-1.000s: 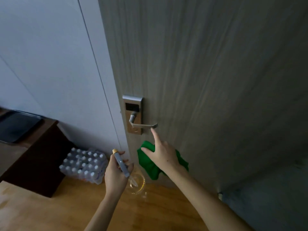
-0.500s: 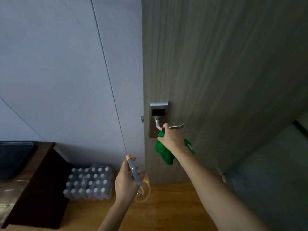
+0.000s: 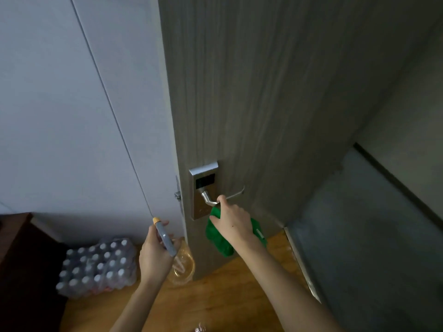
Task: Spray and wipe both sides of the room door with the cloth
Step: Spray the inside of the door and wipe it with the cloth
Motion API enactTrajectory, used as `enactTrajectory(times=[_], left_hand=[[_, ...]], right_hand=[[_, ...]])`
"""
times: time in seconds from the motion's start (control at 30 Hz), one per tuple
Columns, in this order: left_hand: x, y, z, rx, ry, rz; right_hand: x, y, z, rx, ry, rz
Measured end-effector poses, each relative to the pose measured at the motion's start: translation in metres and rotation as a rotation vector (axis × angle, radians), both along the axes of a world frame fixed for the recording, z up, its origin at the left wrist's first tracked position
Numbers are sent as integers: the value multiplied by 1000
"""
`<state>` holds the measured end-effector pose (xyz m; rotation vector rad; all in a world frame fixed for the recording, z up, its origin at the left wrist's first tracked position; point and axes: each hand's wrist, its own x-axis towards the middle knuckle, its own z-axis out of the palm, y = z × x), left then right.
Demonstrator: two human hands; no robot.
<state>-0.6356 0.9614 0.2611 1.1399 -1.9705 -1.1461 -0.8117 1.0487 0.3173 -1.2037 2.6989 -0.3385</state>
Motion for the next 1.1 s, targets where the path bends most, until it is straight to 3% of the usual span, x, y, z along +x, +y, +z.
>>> enactTrajectory(times=[0.4,0.7,0.9,1.1], left_hand=[[-1,57,12,94,66,-417],[7,70,5,125,7,-651],[12,81,2,89,-44,-766],[1,101,1,100,-77,-853]], right_hand=[[87,166,30,-37,-131,-355],[159,171,29,-157,-179,-564],[141,172,21,-272,-151,-802],[96,202,8,-158,-23,-1001]])
